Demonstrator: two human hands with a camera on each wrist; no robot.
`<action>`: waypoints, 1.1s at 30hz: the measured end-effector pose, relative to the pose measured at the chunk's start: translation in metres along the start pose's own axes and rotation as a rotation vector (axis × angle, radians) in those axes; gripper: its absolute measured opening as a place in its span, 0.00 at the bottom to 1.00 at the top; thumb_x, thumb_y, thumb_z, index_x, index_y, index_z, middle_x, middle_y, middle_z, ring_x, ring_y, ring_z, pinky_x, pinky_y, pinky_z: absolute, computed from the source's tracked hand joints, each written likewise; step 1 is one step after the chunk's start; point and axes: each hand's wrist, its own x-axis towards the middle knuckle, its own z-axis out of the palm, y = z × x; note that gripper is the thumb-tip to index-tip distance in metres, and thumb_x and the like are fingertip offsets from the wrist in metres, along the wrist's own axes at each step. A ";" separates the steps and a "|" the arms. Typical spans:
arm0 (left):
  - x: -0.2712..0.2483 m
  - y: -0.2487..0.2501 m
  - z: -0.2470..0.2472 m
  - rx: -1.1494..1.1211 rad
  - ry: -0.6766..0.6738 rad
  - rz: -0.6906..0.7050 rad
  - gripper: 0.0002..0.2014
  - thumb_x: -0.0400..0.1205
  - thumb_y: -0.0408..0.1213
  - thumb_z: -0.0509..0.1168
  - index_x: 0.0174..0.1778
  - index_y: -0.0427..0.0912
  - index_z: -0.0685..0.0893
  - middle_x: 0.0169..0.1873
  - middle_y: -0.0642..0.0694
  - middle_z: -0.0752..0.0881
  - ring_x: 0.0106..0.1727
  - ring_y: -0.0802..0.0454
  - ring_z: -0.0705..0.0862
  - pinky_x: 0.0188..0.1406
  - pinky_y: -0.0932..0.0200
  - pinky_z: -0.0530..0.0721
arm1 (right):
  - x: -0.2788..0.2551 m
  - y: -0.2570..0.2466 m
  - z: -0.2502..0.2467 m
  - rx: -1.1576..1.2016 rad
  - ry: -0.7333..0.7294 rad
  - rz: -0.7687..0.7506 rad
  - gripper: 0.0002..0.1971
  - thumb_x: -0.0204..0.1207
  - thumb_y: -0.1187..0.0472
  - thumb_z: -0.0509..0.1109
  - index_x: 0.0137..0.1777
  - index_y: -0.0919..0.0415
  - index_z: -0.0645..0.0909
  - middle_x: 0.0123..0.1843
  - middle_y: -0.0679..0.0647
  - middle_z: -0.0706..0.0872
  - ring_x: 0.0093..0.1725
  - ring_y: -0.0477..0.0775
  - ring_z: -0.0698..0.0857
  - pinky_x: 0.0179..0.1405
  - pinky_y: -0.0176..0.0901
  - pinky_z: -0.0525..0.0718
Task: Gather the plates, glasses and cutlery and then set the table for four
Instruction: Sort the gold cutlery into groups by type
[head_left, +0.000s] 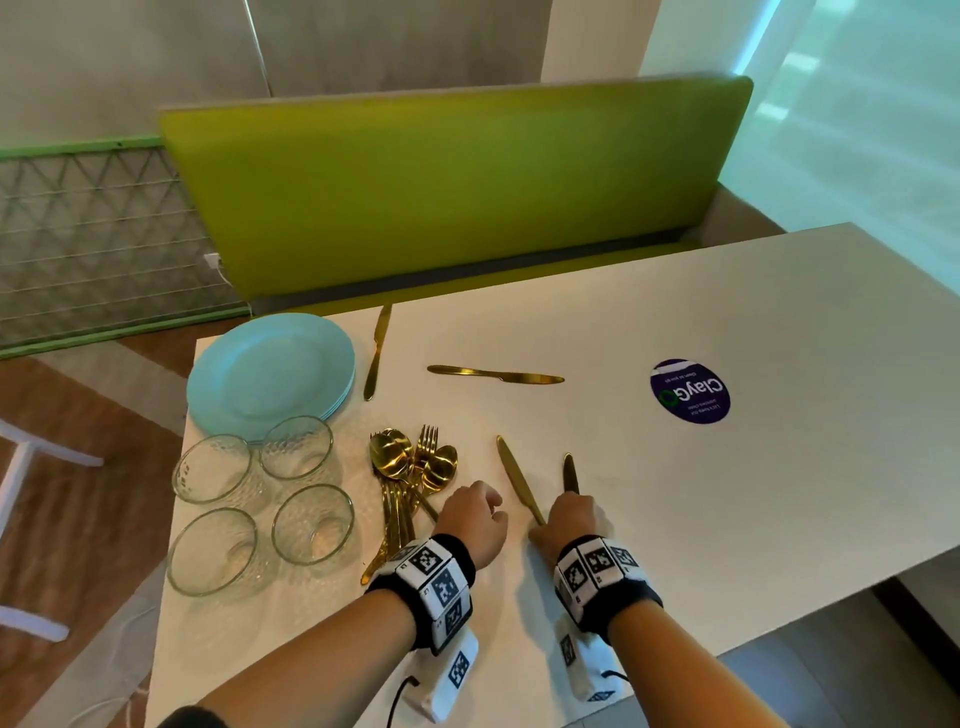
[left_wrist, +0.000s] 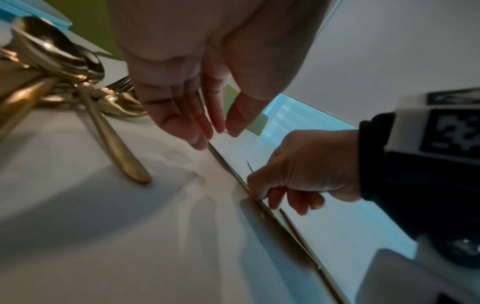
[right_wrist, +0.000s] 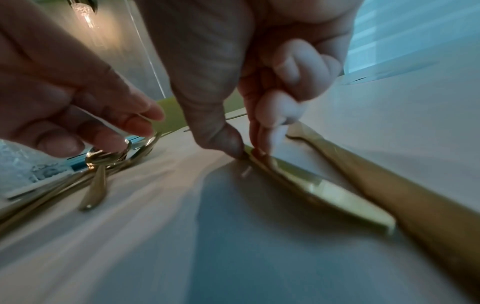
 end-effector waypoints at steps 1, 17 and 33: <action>0.001 0.000 0.000 -0.004 -0.017 0.000 0.16 0.82 0.40 0.61 0.65 0.41 0.78 0.62 0.44 0.83 0.65 0.48 0.79 0.66 0.57 0.76 | 0.000 0.000 -0.001 0.003 0.005 -0.005 0.14 0.76 0.52 0.70 0.55 0.61 0.81 0.54 0.55 0.87 0.55 0.55 0.87 0.51 0.41 0.83; 0.014 0.027 -0.005 -0.618 -0.089 -0.116 0.07 0.85 0.38 0.57 0.43 0.43 0.78 0.42 0.41 0.87 0.41 0.44 0.87 0.49 0.45 0.89 | 0.004 0.013 -0.029 0.338 0.017 -0.237 0.14 0.74 0.48 0.71 0.47 0.59 0.86 0.42 0.51 0.87 0.36 0.47 0.83 0.38 0.35 0.82; 0.006 0.019 -0.013 -0.450 -0.066 -0.052 0.07 0.85 0.37 0.56 0.49 0.41 0.78 0.36 0.51 0.84 0.36 0.52 0.84 0.38 0.62 0.84 | 0.003 0.050 -0.007 0.155 -0.092 0.144 0.17 0.62 0.56 0.80 0.27 0.58 0.74 0.30 0.51 0.80 0.33 0.51 0.83 0.24 0.35 0.76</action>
